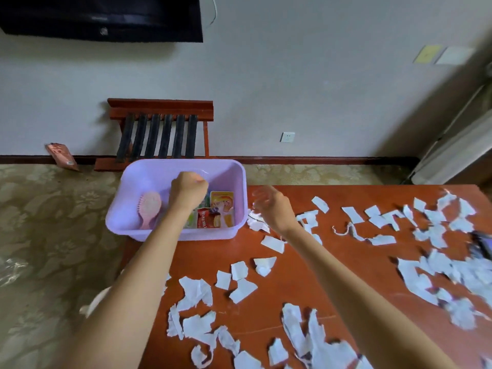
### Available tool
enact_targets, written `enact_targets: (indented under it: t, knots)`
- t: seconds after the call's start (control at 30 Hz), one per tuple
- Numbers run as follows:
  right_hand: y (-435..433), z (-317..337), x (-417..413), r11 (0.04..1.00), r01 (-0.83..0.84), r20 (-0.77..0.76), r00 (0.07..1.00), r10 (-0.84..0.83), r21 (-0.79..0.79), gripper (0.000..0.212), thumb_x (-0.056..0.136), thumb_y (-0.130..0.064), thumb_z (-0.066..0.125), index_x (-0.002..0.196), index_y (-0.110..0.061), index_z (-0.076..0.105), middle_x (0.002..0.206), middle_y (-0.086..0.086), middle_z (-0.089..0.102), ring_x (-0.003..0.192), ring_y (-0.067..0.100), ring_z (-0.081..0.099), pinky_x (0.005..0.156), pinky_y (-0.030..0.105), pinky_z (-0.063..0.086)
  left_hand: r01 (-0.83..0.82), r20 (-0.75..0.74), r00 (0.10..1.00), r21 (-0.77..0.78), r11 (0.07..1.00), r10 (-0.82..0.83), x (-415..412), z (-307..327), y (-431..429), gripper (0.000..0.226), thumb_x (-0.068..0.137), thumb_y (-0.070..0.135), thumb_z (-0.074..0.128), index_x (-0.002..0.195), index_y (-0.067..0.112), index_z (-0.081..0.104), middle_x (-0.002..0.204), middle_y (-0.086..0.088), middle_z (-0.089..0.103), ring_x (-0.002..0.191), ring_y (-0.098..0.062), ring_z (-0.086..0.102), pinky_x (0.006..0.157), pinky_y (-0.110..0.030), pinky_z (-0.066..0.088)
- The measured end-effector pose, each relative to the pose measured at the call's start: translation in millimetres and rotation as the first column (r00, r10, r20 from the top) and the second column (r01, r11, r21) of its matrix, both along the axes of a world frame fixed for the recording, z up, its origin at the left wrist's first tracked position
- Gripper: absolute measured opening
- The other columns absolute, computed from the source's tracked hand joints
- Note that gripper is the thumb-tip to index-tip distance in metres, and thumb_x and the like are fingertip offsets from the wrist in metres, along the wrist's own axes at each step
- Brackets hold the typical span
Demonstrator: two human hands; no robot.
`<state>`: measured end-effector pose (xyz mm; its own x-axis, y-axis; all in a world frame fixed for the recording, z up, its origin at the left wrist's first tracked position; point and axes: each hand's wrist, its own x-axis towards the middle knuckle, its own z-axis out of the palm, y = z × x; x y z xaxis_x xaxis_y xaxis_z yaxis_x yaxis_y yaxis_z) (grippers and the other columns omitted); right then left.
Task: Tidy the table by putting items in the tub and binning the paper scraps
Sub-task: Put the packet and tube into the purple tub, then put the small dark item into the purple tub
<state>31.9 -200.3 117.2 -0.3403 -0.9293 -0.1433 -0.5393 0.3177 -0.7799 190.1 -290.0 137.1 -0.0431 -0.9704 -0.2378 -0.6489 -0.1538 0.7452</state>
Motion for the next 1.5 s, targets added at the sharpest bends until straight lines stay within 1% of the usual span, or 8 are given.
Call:
enact_targets:
  t: [0.13,0.27,0.5,0.67,0.87,1.07,1.37,1.5]
  knots:
    - [73.3,2.9,-51.7,0.993,0.116,0.066,0.991,-0.116,-0.007,0.023,0.094,-0.006,0.047,0.115,-0.002,0.057,0.110,0.012,0.065,0.093,0.026,0.066,0.067,0.026,0.055,0.062,-0.187,0.981,0.057,0.996,-0.050,-57.1,-2.4,65.5,0.027,0.086,0.013,0.049,0.061,0.020,0.056,0.085,-0.019,0.070,0.084,-0.036,0.067,0.084,-0.046,0.055]
    - [148.7,-15.5,-103.5,0.978,0.198,0.125,0.971,-0.205,0.064,0.025,0.095,-0.013,0.048,0.117,-0.005,0.056,0.111,0.014,0.066,0.085,0.019,0.066,0.072,0.027,0.055,0.112,-0.326,0.945,0.232,0.966,-0.031,-112.8,-30.5,143.1,0.020,0.091,0.012,0.049,0.102,0.001,0.062,0.077,-0.009,0.064,0.074,-0.030,0.063,0.083,-0.041,0.053]
    - [262.9,-57.9,-229.5,0.924,0.325,0.178,0.916,-0.360,0.200,0.024,0.095,-0.009,0.046,0.114,0.000,0.058,0.109,0.018,0.066,0.080,0.017,0.062,0.061,0.016,0.050,0.234,-0.186,0.965,0.275,0.933,-0.187,-252.7,-65.1,271.2,0.026,0.096,0.017,0.047,0.117,0.008,0.060,0.110,-0.010,0.068,0.093,-0.020,0.067,0.078,-0.026,0.054]
    - [315.0,-74.9,-343.8,0.907,0.312,0.134,0.923,-0.360,0.283,0.028,0.093,-0.006,0.041,0.109,0.008,0.061,0.105,0.022,0.067,0.083,0.033,0.066,0.067,0.031,0.052,0.301,-0.151,0.951,0.271,0.914,-0.269,-374.8,-65.1,327.8,0.029,0.096,0.018,0.047,0.116,0.003,0.060,0.109,-0.012,0.068,0.096,-0.025,0.067,0.086,-0.034,0.056]
    - [332.6,-83.3,-463.1,0.858,0.408,-0.046,0.909,-0.415,0.312,0.022,0.089,-0.005,0.040,0.090,-0.007,0.062,0.088,0.022,0.062,0.091,0.035,0.062,0.070,0.033,0.045,0.380,-0.095,0.925,0.318,0.869,-0.369,-486.1,-60.2,355.3,0.020,0.093,0.013,0.046,0.098,0.009,0.065,0.099,-0.014,0.067,0.093,-0.025,0.067,0.087,-0.039,0.056]
    - [305.3,-103.4,-529.1,0.809,0.473,-0.091,0.876,-0.473,0.348,0.035,0.096,-0.016,0.037,0.116,0.004,0.057,0.120,0.023,0.061,0.113,0.038,0.054,0.090,0.037,0.044,0.364,0.032,0.921,0.283,0.887,-0.388,-538.2,-65.5,345.4,0.038,0.094,0.013,0.045,0.058,0.023,0.042,0.078,-0.008,0.056,0.086,-0.026,0.064,0.081,-0.032,0.053]
    - [269.8,-141.2,-562.5,0.764,0.459,-0.060,0.871,-0.488,0.452,0.034,0.090,-0.013,0.053,0.120,0.003,0.048,0.119,0.022,0.061,0.113,0.036,0.057,0.086,0.038,0.048,0.346,0.002,0.931,0.318,0.883,-0.365,-557.7,-88.3,317.9,0.027,0.096,0.015,0.045,0.114,0.006,0.063,0.113,-0.011,0.066,0.099,-0.023,0.067,0.085,-0.030,0.055]
    - [259.9,-142.8,-569.2,0.783,0.410,-0.052,0.897,-0.439,0.467,0.022,0.085,-0.011,0.061,0.103,0.002,0.059,0.106,0.019,0.065,0.102,0.034,0.061,0.069,0.031,0.046,0.300,0.027,0.944,0.338,0.892,-0.328,-551.3,-95.3,310.2,0.025,0.095,0.015,0.047,0.112,0.006,0.063,0.113,-0.012,0.067,0.095,-0.020,0.066,0.084,-0.028,0.054]
